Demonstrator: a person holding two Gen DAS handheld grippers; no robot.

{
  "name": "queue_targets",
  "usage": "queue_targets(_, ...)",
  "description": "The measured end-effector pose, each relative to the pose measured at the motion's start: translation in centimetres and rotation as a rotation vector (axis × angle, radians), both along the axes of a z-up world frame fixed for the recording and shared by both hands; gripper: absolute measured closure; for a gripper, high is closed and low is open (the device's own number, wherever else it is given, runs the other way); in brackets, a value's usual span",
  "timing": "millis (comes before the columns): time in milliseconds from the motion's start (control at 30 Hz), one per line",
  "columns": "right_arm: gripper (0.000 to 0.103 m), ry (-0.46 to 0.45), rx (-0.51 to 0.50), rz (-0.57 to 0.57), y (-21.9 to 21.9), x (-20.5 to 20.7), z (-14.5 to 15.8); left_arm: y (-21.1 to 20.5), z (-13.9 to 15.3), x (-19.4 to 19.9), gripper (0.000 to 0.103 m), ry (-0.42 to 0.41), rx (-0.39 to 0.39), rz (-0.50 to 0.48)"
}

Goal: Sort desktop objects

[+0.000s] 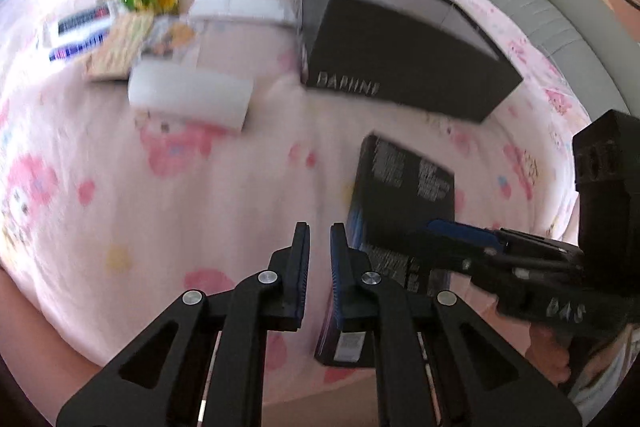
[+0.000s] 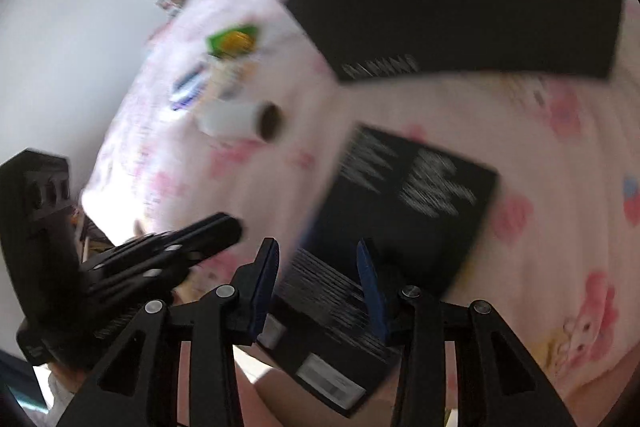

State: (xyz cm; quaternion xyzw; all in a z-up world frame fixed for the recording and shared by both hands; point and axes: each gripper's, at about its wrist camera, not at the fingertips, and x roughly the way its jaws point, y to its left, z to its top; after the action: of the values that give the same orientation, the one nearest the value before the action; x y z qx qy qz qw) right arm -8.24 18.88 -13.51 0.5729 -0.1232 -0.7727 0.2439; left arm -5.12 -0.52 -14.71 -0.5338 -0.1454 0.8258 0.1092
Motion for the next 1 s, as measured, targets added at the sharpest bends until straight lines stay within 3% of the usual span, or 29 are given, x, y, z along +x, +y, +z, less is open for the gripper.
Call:
queue_targets(200,0.061,-0.029,0.073,-0.099,4.2,0.4,-0.4,0.5,-0.3,-0.1,0.088,0.001,0.052,-0.033)
queue_targets(467,0.059,-0.105,0.122,-0.194,6.4,1.3,-2.5,3.3,0.4,0.7,0.086,0.024,0.096,-0.159)
queue_targets(667,0.059,-0.111,0.154,-0.196,6.6,1.9,-2.8,4.1,-1.3,0.9,0.086,-0.026,0.093,-0.18)
queue_targets(1000,0.059,-0.128,0.216,-0.187,6.2,2.8,-4.3,3.3,-2.0,0.9,0.086,-0.031,0.098,-0.171)
